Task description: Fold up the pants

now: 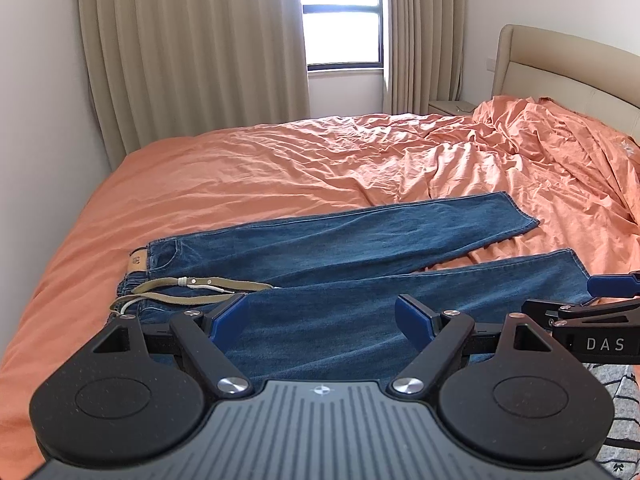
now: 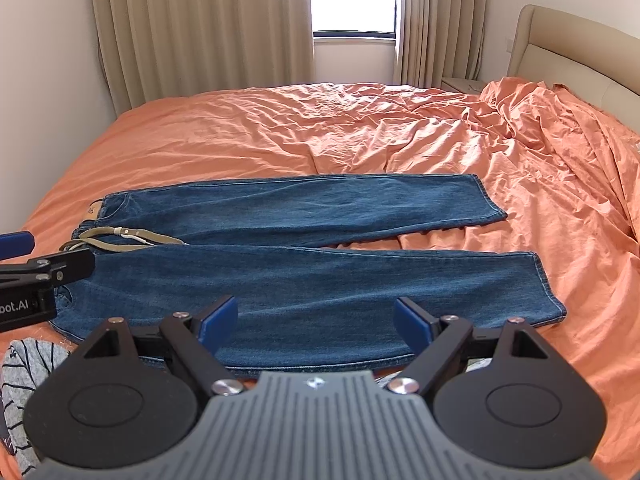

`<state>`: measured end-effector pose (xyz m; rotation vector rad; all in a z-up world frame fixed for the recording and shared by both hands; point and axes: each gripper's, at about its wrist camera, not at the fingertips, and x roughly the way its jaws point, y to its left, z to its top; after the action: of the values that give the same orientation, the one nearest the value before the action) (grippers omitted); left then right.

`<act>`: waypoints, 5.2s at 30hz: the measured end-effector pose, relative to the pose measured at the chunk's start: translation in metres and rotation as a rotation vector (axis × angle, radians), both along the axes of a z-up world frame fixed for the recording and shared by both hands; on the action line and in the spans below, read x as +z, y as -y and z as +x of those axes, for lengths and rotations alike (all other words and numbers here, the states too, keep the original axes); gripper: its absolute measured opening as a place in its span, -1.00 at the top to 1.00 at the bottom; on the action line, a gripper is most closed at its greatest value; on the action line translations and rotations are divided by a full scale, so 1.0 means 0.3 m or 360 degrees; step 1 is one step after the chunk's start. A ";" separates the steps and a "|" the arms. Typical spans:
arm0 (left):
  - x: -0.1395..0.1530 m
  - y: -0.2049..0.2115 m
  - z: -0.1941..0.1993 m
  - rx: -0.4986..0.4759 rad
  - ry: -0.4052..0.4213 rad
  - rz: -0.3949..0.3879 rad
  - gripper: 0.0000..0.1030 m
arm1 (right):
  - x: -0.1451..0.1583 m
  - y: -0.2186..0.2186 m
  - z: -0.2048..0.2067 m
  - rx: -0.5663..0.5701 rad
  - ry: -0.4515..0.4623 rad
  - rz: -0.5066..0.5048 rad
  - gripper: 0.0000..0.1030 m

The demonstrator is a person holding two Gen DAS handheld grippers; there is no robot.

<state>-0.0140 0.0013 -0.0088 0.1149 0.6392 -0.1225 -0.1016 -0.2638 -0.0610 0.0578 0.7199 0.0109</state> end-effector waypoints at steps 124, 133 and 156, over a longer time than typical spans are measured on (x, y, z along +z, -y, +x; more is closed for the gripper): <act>-0.389 -0.651 0.354 -0.0058 -0.0384 0.0839 0.75 | -0.637 0.793 0.355 0.1082 -0.0652 -0.1225 0.49; -0.354 -0.613 0.372 0.0051 -0.0394 0.0846 0.75 | -0.732 0.749 0.364 0.1322 -0.0595 -0.1380 0.56; -0.151 -0.632 0.582 0.0212 -0.0137 0.0727 0.78 | -0.316 0.796 0.662 0.0849 -0.0094 -0.1470 1.00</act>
<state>0.1607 0.1908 -0.0541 0.5086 0.7508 0.1504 0.0969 -0.5027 -0.1559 -1.0203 0.7254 0.1852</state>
